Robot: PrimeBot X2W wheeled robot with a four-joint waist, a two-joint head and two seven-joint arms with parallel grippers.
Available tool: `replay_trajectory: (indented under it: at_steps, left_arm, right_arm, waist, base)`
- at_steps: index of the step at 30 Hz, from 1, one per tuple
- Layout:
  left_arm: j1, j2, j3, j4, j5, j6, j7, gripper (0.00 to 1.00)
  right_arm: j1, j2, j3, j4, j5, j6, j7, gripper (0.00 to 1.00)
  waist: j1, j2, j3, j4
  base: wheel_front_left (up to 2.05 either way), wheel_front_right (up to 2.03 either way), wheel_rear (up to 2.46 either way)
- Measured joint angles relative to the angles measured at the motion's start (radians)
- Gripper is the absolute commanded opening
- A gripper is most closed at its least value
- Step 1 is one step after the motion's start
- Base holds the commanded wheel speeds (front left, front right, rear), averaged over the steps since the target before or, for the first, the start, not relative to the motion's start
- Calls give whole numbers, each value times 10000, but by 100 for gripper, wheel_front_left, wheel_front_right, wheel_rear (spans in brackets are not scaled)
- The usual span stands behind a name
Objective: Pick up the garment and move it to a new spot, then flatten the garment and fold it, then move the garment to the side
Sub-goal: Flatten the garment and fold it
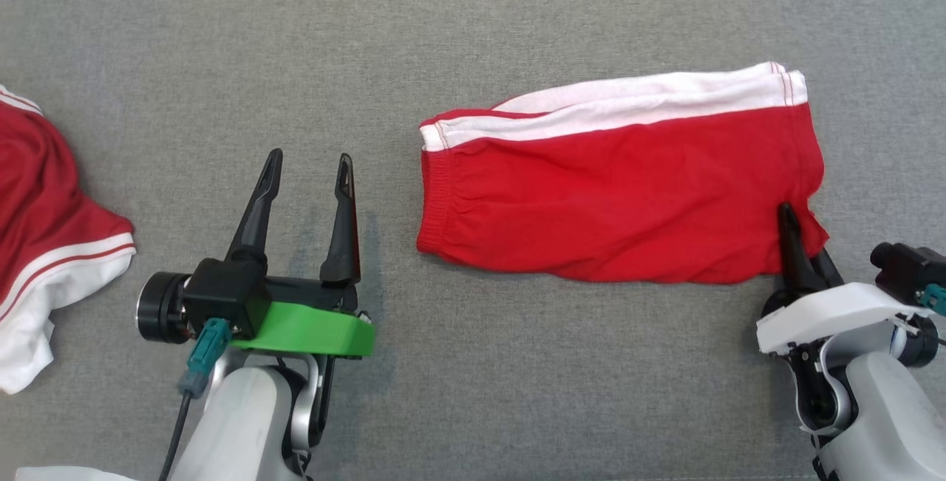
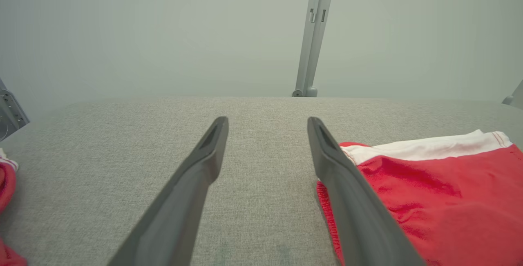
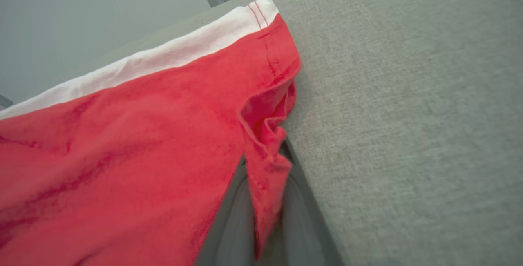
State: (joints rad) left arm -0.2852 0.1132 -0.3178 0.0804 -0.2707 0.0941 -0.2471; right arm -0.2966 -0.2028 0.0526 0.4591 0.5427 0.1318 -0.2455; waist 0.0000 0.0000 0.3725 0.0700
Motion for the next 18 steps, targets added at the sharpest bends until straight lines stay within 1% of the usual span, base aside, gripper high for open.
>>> replay_trajectory:
  at_steps: [5, 11, 14, 18]
  left_arm:
    - [77, 134, -13, -128, -2, 35, 188, 100]
    - [131, 163, -109, -240, -4, 79, 349, 100]
    - [162, 176, -128, -267, -31, 86, 364, 100]
    - [292, 174, -190, -244, -100, 88, 395, 100]
  right_arm:
    - [452, 305, -527, -265, -257, -4, 33, 0]
    - [449, 477, -665, -625, -633, -4, 219, 0]
    - [285, 637, -449, -1120, -775, -6, 399, 0]
    - [-172, 907, 391, -2088, -865, -8, 825, 0]
  waist:
    - [0, 0, -210, -311]
    - [0, 0, -501, -423]
    - [0, 0, -615, -403]
    - [0, 0, -778, -344]
  base:
    - [0, 0, 0]
    - [0, 0, 0]
    - [0, 0, 0]
    - [0, 0, 0]
